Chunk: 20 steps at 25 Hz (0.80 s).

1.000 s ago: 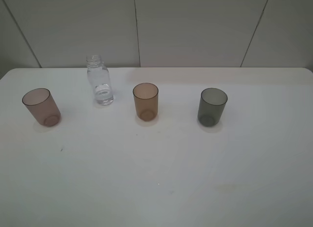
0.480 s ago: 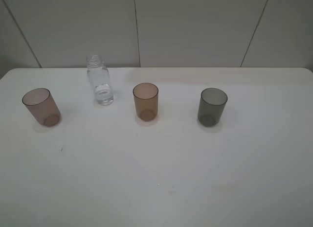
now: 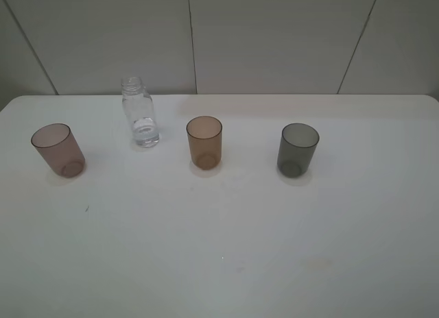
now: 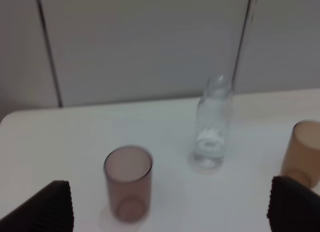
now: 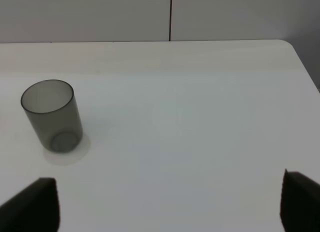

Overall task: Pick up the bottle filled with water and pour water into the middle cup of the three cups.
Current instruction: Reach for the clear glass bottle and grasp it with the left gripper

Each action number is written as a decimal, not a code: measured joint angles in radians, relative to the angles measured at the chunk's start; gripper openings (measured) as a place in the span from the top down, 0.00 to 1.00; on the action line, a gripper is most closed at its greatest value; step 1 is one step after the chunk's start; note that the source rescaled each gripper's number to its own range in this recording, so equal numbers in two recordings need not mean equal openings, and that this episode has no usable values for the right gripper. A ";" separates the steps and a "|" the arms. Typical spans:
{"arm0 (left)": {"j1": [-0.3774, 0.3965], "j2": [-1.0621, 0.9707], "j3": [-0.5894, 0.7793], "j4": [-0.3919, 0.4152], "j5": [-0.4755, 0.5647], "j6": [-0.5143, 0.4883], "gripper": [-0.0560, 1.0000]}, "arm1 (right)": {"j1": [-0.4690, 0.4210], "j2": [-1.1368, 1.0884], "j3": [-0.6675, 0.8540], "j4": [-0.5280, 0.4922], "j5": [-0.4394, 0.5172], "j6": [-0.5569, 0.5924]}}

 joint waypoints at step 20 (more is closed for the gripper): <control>-0.031 0.853 0.241 -0.079 -1.031 -0.030 0.00 | 0.000 0.000 0.000 0.000 0.000 0.000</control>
